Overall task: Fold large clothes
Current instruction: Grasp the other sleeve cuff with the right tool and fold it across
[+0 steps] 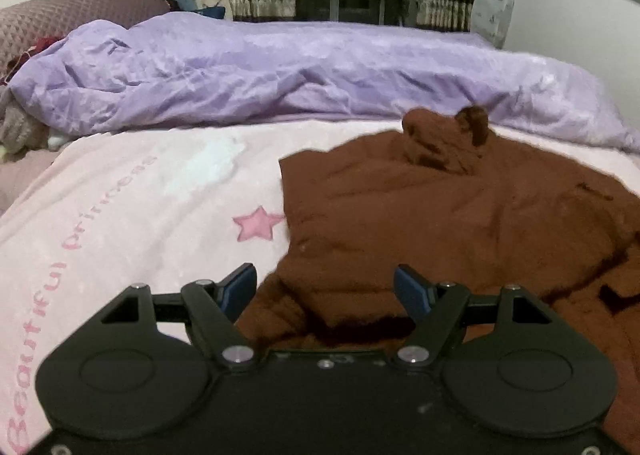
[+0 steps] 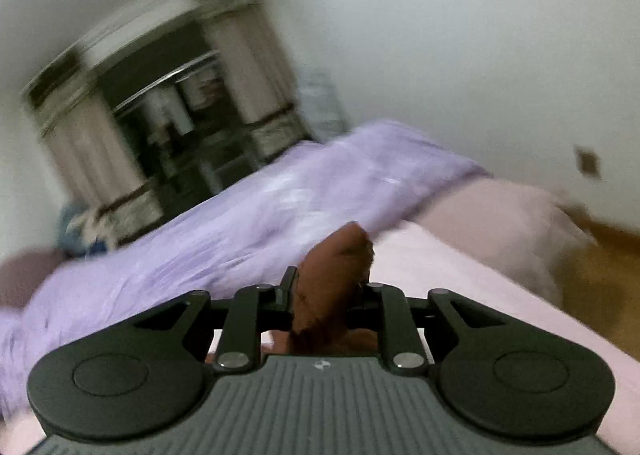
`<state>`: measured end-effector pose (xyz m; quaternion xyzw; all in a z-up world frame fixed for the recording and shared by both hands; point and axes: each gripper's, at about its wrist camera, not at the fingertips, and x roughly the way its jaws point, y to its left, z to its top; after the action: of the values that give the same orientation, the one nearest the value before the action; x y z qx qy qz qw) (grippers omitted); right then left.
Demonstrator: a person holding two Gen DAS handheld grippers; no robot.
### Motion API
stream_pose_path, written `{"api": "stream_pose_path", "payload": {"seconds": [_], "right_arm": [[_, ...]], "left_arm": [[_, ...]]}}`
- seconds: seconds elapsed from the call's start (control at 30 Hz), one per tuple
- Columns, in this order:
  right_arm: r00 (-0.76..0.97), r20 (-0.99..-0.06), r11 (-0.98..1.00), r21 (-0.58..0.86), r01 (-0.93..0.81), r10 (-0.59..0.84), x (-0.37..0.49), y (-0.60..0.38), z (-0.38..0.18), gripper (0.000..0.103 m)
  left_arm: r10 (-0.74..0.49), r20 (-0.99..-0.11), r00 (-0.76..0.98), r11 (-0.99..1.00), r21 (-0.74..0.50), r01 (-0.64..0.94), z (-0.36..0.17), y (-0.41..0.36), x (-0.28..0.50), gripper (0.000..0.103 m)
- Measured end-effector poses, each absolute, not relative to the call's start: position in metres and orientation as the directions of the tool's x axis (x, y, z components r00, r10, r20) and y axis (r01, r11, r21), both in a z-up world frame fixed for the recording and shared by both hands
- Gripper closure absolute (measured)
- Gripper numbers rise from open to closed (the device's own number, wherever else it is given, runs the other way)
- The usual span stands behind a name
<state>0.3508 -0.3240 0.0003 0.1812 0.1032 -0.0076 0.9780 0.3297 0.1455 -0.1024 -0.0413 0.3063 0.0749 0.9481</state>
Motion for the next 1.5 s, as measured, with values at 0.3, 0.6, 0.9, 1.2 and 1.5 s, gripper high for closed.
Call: {"api": "stream_pose_path", "payload": {"seconds": [0.3,0.6,0.9,1.2,1.5], "right_arm": [[0.954,-0.155,0.958,0.172,-0.228,0.255,0.335,-0.116,0.003,0.090],[0.887,-0.213,0.909,0.176,-0.377,0.409,0.324,-0.010,-0.038,0.091],[0.830,-0.304,0.875,0.294,-0.386,0.468,0.349,0.011,-0.074,0.091],[0.739,-0.471,0.867,0.381,-0.323,0.482,0.370,0.022,-0.132,0.091],[0.745,-0.463,0.869,0.365,-0.333,0.480,0.358,0.025,-0.132,0.092]], "left_arm": [[0.126,-0.590,0.797,0.984,-0.028,-0.176,-0.109,0.162,0.344,0.026],[0.151,-0.629,0.763,0.975,-0.032,-0.219,-0.133,0.182,0.348,0.026],[0.140,-0.647,0.749,0.975,-0.044,-0.220,-0.152,0.184,0.356,0.023],[0.139,-0.664,0.735,0.970,-0.059,-0.236,-0.163,0.186,0.361,0.016],[0.155,-0.659,0.736,0.968,-0.048,-0.247,-0.164,0.184,0.362,0.015]]}}
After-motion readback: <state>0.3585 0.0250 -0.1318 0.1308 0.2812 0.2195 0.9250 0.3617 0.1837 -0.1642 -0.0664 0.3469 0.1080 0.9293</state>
